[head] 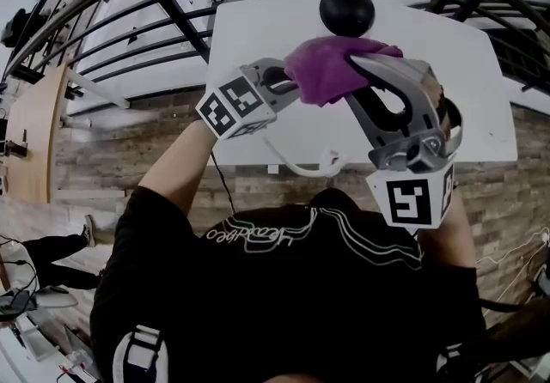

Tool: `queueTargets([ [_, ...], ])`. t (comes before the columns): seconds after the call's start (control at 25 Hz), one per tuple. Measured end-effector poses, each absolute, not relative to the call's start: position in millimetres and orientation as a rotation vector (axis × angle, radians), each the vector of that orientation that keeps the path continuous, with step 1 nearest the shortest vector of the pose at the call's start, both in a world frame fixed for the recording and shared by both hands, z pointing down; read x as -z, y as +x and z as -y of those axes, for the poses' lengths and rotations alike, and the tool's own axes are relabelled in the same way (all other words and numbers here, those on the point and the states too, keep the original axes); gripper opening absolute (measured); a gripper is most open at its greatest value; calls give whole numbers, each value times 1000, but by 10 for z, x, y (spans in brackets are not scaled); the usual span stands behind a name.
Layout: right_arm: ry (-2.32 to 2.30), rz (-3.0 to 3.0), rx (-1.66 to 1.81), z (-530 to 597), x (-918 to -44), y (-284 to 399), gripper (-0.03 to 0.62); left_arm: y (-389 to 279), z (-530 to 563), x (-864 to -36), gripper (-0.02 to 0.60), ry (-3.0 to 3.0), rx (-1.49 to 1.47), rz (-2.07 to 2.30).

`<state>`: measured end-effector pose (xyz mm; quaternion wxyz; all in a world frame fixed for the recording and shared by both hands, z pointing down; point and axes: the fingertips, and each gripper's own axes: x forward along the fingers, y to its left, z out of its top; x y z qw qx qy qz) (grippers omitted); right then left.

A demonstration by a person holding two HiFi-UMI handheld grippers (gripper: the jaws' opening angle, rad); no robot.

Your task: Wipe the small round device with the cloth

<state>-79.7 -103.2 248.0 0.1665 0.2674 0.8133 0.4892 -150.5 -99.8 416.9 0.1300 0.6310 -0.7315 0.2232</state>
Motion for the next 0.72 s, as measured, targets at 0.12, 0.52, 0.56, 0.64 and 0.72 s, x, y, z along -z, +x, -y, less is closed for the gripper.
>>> queueTargets([
  [0.12,769,-2334,-1381,1030,-2523,-819,72,-1505,1001,-4171,60,1835,-648,2125],
  [0.52,836,-2396,-1310,1014,-2730,-853,72,-1509,992,-4198,60,1834,-641,2122],
  [0.56,848,-2404,-1300,1014,-2762,-846,72,-1505,992,-4199,60,1834,-642,2121],
  [0.64,869,-2418,-1285,1018,-2828,-834,72,-1500,991,-4199,60,1834,-641,2121],
  [0.72,892,-2438,-1262,1031,-2887,-829,72,-1502,993,-4192,60,1834,-639,2123],
])
